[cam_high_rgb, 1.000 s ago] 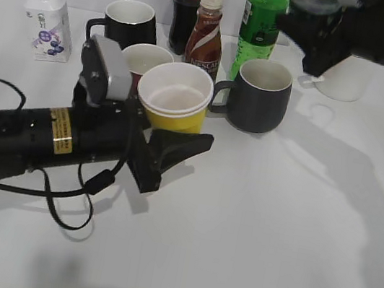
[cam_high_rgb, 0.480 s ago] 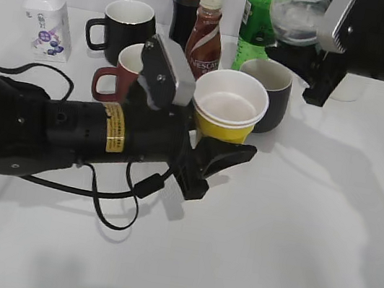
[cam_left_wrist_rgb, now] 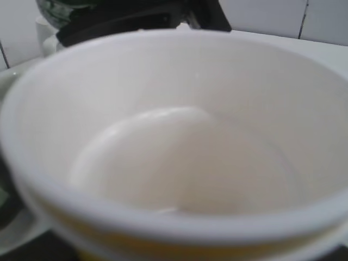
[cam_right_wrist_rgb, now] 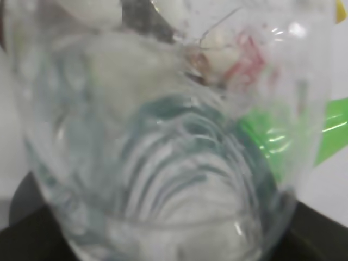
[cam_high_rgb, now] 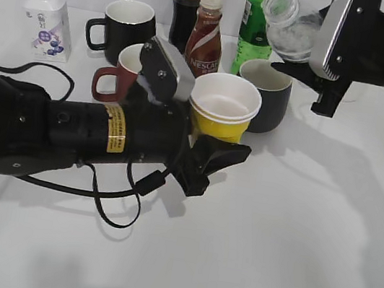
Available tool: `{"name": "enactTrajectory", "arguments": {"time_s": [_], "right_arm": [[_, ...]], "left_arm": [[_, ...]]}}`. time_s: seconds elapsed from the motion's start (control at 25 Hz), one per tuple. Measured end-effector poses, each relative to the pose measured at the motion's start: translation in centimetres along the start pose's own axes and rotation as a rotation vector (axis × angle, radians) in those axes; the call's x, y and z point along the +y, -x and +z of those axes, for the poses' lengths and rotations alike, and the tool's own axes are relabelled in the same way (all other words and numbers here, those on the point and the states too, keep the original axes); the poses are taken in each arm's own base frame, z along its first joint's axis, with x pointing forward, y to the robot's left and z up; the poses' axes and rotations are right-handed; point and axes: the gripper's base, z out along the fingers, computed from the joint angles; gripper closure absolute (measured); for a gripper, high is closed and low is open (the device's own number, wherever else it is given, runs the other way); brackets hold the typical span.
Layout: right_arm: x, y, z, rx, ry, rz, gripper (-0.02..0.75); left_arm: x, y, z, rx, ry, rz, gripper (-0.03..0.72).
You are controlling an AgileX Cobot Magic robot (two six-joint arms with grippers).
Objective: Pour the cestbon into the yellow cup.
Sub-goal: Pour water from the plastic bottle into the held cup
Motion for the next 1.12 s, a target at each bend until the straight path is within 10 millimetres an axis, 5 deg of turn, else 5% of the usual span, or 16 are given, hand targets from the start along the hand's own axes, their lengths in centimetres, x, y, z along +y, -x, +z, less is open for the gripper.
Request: {"name": "enactTrajectory", "arguments": {"time_s": [1.12], "right_arm": [[0.2,-0.8,0.0,0.083,0.041,-0.307,0.278]], "left_arm": [[0.2,1.0,1.4,0.096,-0.018,0.052,0.251]]}}
